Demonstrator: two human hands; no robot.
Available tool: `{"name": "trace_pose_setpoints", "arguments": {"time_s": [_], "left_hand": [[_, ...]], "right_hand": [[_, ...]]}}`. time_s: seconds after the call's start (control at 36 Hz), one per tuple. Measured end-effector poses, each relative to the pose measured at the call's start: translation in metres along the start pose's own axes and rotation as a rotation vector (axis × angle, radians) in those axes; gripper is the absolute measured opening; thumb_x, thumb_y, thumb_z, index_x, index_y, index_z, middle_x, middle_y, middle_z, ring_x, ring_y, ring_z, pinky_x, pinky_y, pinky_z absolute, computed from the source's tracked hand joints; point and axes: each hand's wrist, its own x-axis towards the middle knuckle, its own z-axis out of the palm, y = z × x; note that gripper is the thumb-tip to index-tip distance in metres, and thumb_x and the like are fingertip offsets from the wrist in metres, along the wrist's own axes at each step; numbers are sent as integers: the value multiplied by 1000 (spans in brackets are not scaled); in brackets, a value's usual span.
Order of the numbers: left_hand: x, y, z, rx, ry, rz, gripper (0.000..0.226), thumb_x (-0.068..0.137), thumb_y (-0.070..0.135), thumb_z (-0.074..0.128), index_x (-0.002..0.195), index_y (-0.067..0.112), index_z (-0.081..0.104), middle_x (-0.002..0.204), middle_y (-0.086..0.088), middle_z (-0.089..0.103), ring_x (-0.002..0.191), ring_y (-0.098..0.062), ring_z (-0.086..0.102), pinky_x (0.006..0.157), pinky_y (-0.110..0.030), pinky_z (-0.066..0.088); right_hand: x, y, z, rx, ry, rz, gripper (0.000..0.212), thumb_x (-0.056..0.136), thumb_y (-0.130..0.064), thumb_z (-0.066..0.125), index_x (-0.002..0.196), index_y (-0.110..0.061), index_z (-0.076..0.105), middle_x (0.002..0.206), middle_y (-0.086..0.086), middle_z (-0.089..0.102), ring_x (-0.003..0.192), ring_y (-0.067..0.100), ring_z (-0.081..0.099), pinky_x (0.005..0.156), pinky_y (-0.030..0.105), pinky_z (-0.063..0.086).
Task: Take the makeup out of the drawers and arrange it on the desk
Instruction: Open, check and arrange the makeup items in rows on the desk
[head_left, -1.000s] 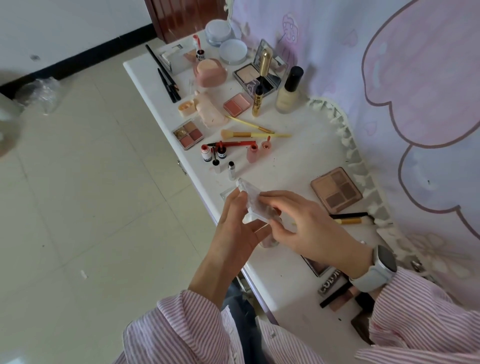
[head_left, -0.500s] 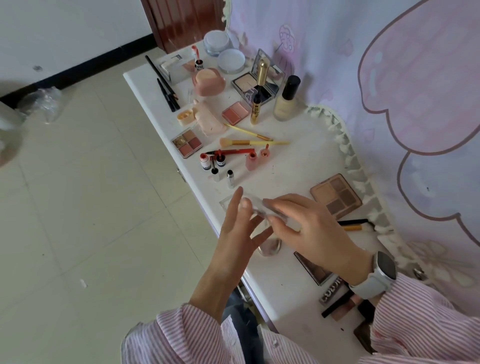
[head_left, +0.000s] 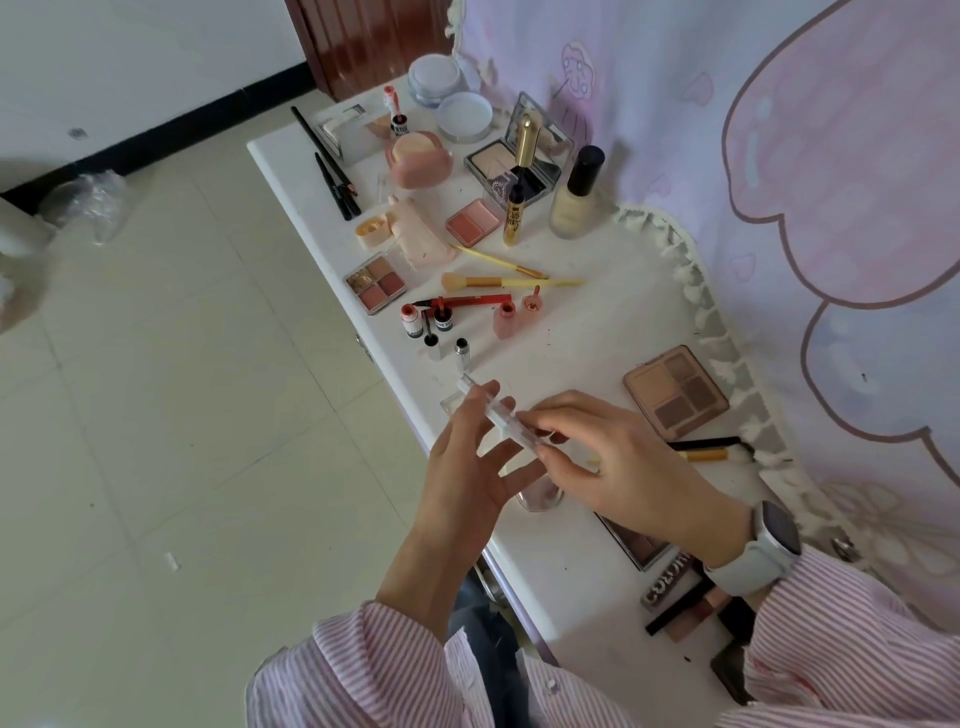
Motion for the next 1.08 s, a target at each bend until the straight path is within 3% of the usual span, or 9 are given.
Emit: {"name": "trace_pose_setpoints", "arguments": {"time_s": [0.14, 0.22, 0.36, 0.47, 0.58, 0.72, 0.83, 0.94, 1.08], "left_hand": [[1, 0, 2, 67, -84, 0, 34, 75, 40, 59, 98, 15, 62, 86, -4, 67, 85, -26, 64, 69, -36, 57], [1, 0, 4, 123, -104, 2, 21, 88, 35, 53, 89, 17, 64, 79, -2, 70, 79, -22, 67, 70, -37, 57], [2, -4, 7, 98, -70, -68, 31, 91, 36, 51, 105, 11, 63, 110, -15, 63, 100, -34, 64, 80, -50, 55], [7, -10, 7, -11, -150, -211, 50, 85, 41, 50, 124, 9, 51, 122, -20, 56, 100, -40, 63, 71, -45, 55], [18, -10, 12, -48, -107, -237, 48, 88, 46, 46, 118, 9, 54, 117, -19, 61, 99, -35, 64, 85, -49, 52], [36, -8, 36, 109, 3, -91, 35, 97, 35, 42, 120, 11, 52, 112, -9, 62, 104, -26, 61, 96, -43, 47], [56, -8, 63, 248, 13, -32, 51, 96, 25, 48, 142, 14, 29, 136, -5, 46, 122, -23, 47, 103, -41, 41], [78, -3, 86, 337, -15, -42, 16, 95, 18, 47, 112, 18, 45, 107, 6, 52, 104, -15, 45, 103, -39, 39], [102, 1, 100, 481, 33, 0, 40, 93, 18, 49, 131, 13, 37, 114, 3, 48, 102, -14, 42, 99, -35, 39]], "right_hand": [[-1, 0, -5, -81, -46, -5, 39, 86, -31, 42, 110, -9, 63, 95, -3, 61, 85, 8, 56, 75, 27, 49], [-3, 0, -4, -121, -27, -1, 34, 85, -28, 43, 105, -8, 61, 90, -3, 59, 77, 10, 55, 68, 28, 50], [0, 11, -13, -196, 80, 29, 31, 81, -22, 40, 96, -4, 61, 84, 2, 63, 70, 18, 61, 62, 35, 55], [6, 18, -28, -133, 93, 111, 34, 83, -27, 41, 97, -7, 65, 82, -4, 67, 65, -4, 57, 61, 8, 44], [10, 36, -46, -123, 194, 278, 20, 88, -14, 51, 100, -10, 67, 80, 7, 69, 66, 12, 58, 61, 18, 45], [28, 56, -69, -180, 353, 365, 20, 93, -10, 46, 99, -2, 64, 83, 12, 69, 69, 23, 57, 59, 18, 40], [51, 76, -78, -318, 411, 381, 27, 95, -13, 42, 78, 1, 57, 76, 21, 66, 61, 33, 54, 60, 38, 45], [72, 94, -78, -392, 364, 457, 26, 97, -12, 38, 75, -5, 51, 78, 17, 62, 68, 29, 52, 61, 32, 37], [89, 107, -77, -426, 312, 532, 26, 98, -13, 34, 83, -2, 52, 81, 19, 57, 78, 34, 53, 63, 30, 27]]}}
